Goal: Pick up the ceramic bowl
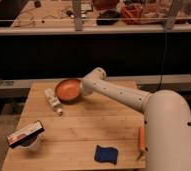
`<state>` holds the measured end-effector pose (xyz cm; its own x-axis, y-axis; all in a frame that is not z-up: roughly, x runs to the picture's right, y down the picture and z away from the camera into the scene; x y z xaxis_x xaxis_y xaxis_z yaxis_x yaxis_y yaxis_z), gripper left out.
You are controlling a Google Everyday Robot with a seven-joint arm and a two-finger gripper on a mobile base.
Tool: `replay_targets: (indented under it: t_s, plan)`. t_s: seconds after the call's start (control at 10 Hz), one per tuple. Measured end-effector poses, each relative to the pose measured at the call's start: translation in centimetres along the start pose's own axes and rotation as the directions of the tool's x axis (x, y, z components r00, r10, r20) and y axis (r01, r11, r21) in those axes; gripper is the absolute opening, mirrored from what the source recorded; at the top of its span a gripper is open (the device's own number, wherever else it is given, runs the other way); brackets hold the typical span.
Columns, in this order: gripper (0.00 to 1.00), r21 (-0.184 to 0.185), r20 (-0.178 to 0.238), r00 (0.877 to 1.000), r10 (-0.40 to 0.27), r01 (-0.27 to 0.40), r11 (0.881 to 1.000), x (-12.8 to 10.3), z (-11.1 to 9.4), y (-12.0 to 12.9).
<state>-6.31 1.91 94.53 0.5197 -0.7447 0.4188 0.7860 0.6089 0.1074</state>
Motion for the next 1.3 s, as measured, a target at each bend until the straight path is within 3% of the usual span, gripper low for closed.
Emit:
replay_targets:
  t_s: [1.3]
  plan:
    - [0.05,0.058,-0.001,0.999,-0.034,0.034,0.998,0.57,-0.15,-0.52]
